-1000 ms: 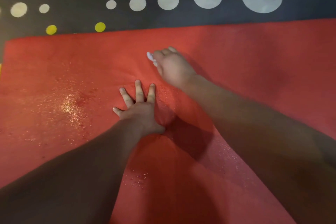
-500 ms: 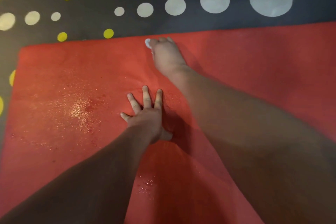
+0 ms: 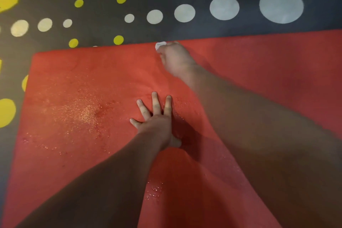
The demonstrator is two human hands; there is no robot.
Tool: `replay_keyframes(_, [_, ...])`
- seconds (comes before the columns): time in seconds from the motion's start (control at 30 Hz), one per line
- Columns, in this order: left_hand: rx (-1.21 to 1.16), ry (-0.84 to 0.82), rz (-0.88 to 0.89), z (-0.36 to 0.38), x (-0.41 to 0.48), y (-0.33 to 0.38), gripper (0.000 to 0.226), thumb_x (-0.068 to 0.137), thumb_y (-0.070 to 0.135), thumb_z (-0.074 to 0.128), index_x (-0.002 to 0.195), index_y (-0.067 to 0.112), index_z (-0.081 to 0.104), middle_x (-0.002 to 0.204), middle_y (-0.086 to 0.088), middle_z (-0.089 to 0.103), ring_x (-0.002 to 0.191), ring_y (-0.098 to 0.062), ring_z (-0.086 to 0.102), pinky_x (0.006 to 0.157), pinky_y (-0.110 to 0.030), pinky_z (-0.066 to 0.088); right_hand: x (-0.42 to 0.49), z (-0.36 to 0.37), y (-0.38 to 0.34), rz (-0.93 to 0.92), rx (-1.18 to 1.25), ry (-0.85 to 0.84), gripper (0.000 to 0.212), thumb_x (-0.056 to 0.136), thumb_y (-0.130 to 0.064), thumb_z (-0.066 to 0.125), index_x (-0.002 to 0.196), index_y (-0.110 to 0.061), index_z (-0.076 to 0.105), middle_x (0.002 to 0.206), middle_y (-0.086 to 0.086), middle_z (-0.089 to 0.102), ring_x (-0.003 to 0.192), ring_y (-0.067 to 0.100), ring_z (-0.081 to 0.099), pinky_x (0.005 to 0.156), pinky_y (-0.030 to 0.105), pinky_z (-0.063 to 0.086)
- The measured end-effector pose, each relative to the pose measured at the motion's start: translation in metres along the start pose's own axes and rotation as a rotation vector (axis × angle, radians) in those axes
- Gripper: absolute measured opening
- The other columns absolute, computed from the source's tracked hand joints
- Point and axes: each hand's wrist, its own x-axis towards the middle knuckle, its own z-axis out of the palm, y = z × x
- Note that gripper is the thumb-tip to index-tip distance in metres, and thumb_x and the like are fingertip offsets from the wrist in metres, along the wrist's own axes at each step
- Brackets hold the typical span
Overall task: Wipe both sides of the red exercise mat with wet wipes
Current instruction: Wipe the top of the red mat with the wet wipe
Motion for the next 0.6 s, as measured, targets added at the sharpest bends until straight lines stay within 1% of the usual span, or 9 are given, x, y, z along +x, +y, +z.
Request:
replay_keyframes(0.07, [-0.004, 0.002, 0.002, 0.002, 0.000, 0.000, 0.153, 0.061, 0.061, 0.087, 0.148, 0.039, -0.037, 0.146, 0.000, -0.057, 0.138, -0.051, -0.041, 0.107, -0.083, 0.011, -0.006, -0.013, 0.020, 0.078, 0.073, -0.024, 0.032, 0.082, -0.017, 0.039, 0.101, -0.019, 0.064, 0.092, 0.011, 0.071, 0.089, 0.034, 0.065, 0.083, 0.034, 0.051])
replay_keyframes(0.13, [-0.012, 0.004, 0.003, 0.003, -0.001, 0.000, 0.153, 0.061, 0.060, 0.087, 0.147, 0.039, -0.038, 0.145, 0.000, -0.058, 0.137, -0.051, -0.042, 0.107, -0.083, 0.010, -0.023, -0.027, 0.037, 0.147, 0.175, -0.023, 0.034, 0.083, -0.022, 0.038, 0.107, -0.019, 0.061, 0.087, 0.006, 0.072, 0.083, 0.029, 0.067, 0.080, 0.035, 0.053])
replay_keyframes(0.17, [-0.013, 0.008, 0.007, 0.003, -0.001, 0.000, 0.153, 0.061, 0.060, 0.087, 0.147, 0.039, -0.038, 0.145, 0.000, -0.058, 0.137, -0.051, -0.043, 0.107, -0.083, 0.010, -0.034, -0.034, 0.041, 0.155, 0.231, -0.038, 0.031, 0.087, -0.022, 0.041, 0.110, -0.018, 0.060, 0.089, 0.003, 0.073, 0.084, 0.023, 0.068, 0.081, 0.032, 0.054])
replay_keyframes(0.23, [-0.010, 0.012, 0.019, 0.002, -0.004, 0.000, 0.153, 0.061, 0.060, 0.087, 0.148, 0.039, -0.037, 0.146, 0.000, -0.058, 0.137, -0.051, -0.042, 0.106, -0.084, 0.011, -0.056, -0.041, 0.047, 0.150, 0.311, -0.100, 0.028, 0.091, -0.018, 0.049, 0.115, -0.021, 0.063, 0.100, -0.010, 0.072, 0.085, 0.004, 0.066, 0.084, 0.017, 0.050])
replay_keyframes(0.27, [-0.007, 0.013, 0.022, 0.001, -0.005, 0.000, 0.152, 0.062, 0.059, 0.087, 0.148, 0.039, -0.037, 0.147, 0.000, -0.057, 0.138, -0.051, -0.041, 0.106, -0.084, 0.011, -0.066, -0.044, 0.049, 0.152, 0.334, -0.137, 0.028, 0.093, -0.016, 0.052, 0.117, -0.022, 0.065, 0.100, -0.016, 0.069, 0.083, -0.006, 0.062, 0.083, 0.009, 0.046])
replay_keyframes(0.3, [-0.005, 0.014, 0.023, 0.001, -0.006, 0.000, 0.151, 0.062, 0.059, 0.087, 0.148, 0.039, -0.036, 0.147, 0.000, -0.057, 0.138, -0.051, -0.041, 0.106, -0.084, 0.011, -0.073, -0.047, 0.050, 0.161, 0.355, -0.173, 0.028, 0.094, -0.016, 0.054, 0.118, -0.024, 0.067, 0.098, -0.020, 0.066, 0.083, -0.010, 0.059, 0.083, 0.007, 0.044])
replay_keyframes(0.37, [-0.011, 0.019, 0.029, 0.000, -0.009, -0.001, 0.150, 0.063, 0.057, 0.086, 0.149, 0.040, -0.035, 0.148, 0.002, -0.056, 0.139, -0.050, -0.040, 0.106, -0.084, 0.011, -0.083, -0.054, 0.051, 0.180, 0.375, -0.169, 0.027, 0.095, -0.017, 0.052, 0.115, -0.025, 0.069, 0.102, -0.014, 0.068, 0.090, -0.003, 0.060, 0.087, 0.014, 0.047])
replay_keyframes(0.47, [-0.027, 0.034, 0.056, -0.002, -0.012, -0.006, 0.147, 0.063, 0.058, 0.086, 0.151, 0.043, -0.030, 0.153, 0.005, -0.050, 0.142, -0.048, -0.038, 0.107, -0.083, 0.011, -0.093, -0.064, 0.053, 0.216, 0.323, -0.052, 0.025, 0.094, -0.017, 0.046, 0.106, -0.021, 0.067, 0.101, -0.002, 0.070, 0.091, 0.014, 0.063, 0.084, 0.028, 0.050])
replay_keyframes(0.6, [-0.020, 0.110, 0.096, -0.007, -0.018, -0.032, 0.135, 0.066, 0.062, 0.083, 0.159, 0.039, -0.013, 0.165, 0.008, -0.029, 0.151, -0.039, -0.023, 0.113, -0.075, 0.020, -0.102, -0.056, 0.044, 0.142, 0.204, 0.006, 0.021, 0.090, -0.013, 0.053, 0.108, -0.012, 0.066, 0.105, 0.006, 0.058, 0.091, 0.021, 0.059, 0.088, 0.031, 0.047])
